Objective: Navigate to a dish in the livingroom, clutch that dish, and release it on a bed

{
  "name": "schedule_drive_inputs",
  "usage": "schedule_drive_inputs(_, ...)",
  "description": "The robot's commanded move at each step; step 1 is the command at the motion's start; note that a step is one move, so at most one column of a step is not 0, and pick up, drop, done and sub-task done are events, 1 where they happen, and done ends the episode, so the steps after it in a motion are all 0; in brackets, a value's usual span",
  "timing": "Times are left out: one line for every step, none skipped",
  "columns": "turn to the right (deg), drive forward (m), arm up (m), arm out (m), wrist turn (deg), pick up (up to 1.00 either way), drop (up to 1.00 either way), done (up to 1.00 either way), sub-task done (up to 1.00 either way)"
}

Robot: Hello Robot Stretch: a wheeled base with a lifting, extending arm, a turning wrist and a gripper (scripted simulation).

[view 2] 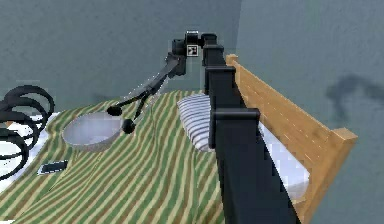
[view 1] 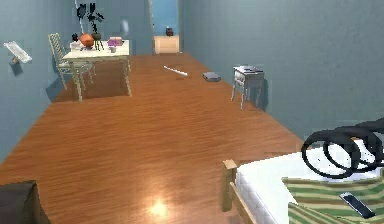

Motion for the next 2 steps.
schedule_drive_inputs(0.0, 0.00, 0.00, 0.00, 39.0, 0.00, 0.00, 0.00, 0.00)
schedule_drive_inputs(0.0, 0.00, -0.30, 0.00, 0.0, 0.00, 0.00, 0.00, 0.00)
